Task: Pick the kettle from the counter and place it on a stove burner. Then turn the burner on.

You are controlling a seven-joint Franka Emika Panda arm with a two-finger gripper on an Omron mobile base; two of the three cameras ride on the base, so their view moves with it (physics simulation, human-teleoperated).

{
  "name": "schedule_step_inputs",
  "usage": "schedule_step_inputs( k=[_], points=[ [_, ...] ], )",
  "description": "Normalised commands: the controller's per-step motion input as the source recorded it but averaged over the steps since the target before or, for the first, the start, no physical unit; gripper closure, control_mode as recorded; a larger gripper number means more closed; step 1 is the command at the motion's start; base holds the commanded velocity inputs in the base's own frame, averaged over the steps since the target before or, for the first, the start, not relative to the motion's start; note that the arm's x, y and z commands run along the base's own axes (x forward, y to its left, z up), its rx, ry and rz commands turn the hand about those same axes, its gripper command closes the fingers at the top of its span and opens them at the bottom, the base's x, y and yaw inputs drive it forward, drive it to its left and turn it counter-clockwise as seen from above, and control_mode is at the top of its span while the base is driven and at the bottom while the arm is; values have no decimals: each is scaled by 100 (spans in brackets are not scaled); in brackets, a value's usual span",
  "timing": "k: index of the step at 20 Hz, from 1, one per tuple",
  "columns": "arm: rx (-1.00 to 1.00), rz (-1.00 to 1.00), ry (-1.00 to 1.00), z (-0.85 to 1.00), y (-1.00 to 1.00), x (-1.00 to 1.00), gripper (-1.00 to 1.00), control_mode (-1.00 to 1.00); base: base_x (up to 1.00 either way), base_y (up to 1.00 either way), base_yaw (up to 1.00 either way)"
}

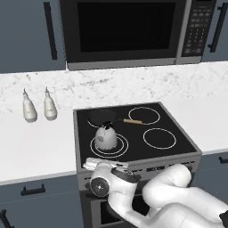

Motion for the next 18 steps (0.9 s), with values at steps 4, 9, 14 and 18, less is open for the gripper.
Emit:
schedule_step_inputs(
  k=[4, 9, 14, 18],
  points=[
    [-18, 26, -12, -100, 72, -100, -100, -100, 0, 0, 0],
    [-11, 15, -21, -65, 68, -41, -100, -100, 0, 0, 0],
    [0, 0, -18, -9, 8, 16, -100, -100, 0, 0, 0],
    [0, 0, -5, -15, 13, 21, -100, -100, 0, 0, 0]
  ],
)
